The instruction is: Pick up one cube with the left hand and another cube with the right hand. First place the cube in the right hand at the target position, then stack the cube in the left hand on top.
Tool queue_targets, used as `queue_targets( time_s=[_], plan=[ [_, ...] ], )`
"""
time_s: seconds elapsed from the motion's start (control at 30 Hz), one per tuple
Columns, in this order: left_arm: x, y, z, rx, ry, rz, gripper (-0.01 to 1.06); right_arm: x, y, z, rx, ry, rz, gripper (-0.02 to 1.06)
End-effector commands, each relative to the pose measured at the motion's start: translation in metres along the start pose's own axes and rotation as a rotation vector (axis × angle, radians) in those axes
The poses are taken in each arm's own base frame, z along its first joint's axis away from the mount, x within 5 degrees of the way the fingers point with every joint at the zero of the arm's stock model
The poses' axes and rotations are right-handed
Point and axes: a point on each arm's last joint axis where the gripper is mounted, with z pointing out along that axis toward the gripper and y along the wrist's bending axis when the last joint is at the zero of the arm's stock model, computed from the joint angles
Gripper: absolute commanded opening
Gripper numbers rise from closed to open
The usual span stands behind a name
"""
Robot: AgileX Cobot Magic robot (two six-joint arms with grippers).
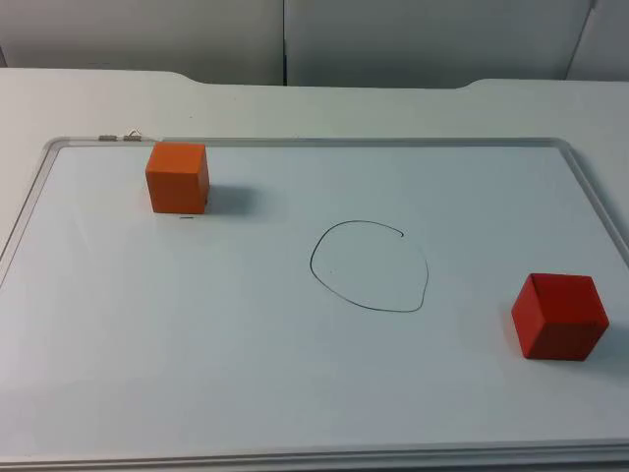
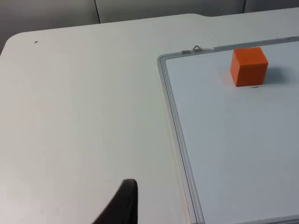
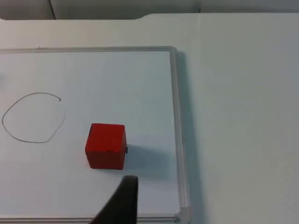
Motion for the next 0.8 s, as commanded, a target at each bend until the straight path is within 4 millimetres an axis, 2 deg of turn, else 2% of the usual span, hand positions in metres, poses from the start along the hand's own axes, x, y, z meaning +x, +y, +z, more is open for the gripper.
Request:
queue_targets(
  time_s=[0.0, 0.47, 0.6, 0.7, 0.73, 0.77],
  plan=[
    [0.000, 0.000, 0.000, 0.008, -0.016, -0.002, 1.05, 0.001, 0.000, 0.001, 0.001, -0.007, -0.005, 1.05],
    [0.000, 0.000, 0.000, 0.002, -0.017, 0.001, 1.05, -0.002, 0.003, -0.001, -0.033, -0.016, -0.033, 1.05],
    [0.000, 0.000, 0.000, 0.003, -0.013, 0.001, 1.05, -0.019, 0.007, 0.007, -0.081, 0.036, -0.054, 1.05],
    [0.002, 0.000, 0.002, 0.004, -0.003, 0.000, 1.05, -0.047, 0.013, 0.019, -0.147, 0.046, -0.080, 1.05],
    [0.002, 0.000, 0.002, 0.004, -0.003, 0.000, 1.05, -0.047, 0.013, 0.019, -0.147, 0.046, -0.080, 1.05],
    [0.002, 0.000, 0.002, 0.004, -0.003, 0.000, 1.05, -0.062, 0.015, 0.027, -0.170, 0.056, -0.077, 1.05]
  ],
)
